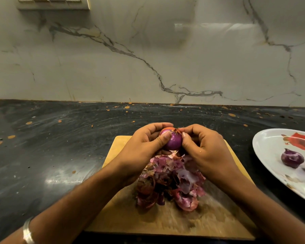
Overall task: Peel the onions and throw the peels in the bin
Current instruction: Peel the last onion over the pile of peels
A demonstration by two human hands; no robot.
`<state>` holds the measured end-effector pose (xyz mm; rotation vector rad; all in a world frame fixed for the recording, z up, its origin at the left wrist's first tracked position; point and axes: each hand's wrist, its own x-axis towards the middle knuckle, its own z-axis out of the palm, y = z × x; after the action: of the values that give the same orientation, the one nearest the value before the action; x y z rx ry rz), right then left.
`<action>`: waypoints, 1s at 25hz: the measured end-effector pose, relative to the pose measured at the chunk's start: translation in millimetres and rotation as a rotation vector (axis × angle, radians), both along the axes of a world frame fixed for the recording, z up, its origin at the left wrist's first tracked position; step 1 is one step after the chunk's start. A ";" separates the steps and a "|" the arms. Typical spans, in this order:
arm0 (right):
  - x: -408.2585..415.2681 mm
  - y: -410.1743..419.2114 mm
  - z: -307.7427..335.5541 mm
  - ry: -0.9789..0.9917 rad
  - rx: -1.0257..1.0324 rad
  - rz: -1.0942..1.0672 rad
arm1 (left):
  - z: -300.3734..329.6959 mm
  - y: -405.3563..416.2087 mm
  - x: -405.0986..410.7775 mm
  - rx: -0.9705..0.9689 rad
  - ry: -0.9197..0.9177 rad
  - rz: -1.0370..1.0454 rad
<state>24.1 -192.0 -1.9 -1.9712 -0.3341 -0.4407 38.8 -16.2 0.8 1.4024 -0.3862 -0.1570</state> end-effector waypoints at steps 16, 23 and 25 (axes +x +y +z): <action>7.5 -2.1 0.5 0.051 0.061 0.002 | -0.1 -3.6 -0.6 -0.221 0.126 -0.022; 9.1 3.9 -1.1 0.205 0.291 0.134 | -2.1 -3.8 3.7 -0.271 0.139 -0.002; 6.4 5.6 -1.7 0.193 0.271 0.166 | -1.8 -2.8 4.0 -0.302 0.158 -0.025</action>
<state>30.5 -186.4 -3.7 -1.6899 -0.2953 -0.1769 42.8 -19.0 -1.0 1.0801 -0.2836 -0.2194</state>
